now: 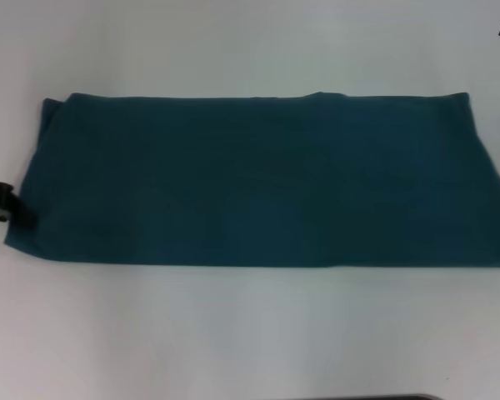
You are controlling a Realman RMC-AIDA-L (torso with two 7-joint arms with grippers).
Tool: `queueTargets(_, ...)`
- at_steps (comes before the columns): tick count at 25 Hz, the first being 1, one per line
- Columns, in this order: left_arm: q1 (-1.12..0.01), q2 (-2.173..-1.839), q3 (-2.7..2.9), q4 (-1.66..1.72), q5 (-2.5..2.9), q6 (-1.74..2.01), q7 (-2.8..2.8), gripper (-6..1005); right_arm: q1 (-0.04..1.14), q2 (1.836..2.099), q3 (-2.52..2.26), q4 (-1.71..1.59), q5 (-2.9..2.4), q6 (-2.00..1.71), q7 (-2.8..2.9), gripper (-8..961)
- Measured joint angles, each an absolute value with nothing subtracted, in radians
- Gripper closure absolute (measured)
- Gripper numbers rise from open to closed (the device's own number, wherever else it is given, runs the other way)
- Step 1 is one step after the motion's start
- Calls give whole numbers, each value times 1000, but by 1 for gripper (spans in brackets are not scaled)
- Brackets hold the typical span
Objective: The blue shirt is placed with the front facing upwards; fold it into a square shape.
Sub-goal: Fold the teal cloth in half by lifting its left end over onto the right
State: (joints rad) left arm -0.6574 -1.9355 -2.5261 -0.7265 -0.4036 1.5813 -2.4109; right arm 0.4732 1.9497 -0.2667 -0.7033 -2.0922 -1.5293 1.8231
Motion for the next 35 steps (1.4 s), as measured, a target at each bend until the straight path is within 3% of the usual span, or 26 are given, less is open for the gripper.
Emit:
queueTargets(7, -619, -1890, -2538, -732, -416, 1588, -2399, 991, 488, 1966, -269, -702, -2092, -1517, 1822, 24)
queueTargets(14, -604, -1874, -2556, -732, -417, 1593, -2379, 991, 497, 1975, -270, -702, -2092, -1505, 1819, 23)
queueTargets(27, -612, -1895, -2661, -732, -553, 1744, -2240, 991, 506, 1985, -270, -700, -2092, -1490, 1808, 23)
queueTargets(35, -613, -1927, -2656, -763, -718, 1837, -2196, 991, 511, 1986, -270, -699, -2095, -1489, 1808, 23)
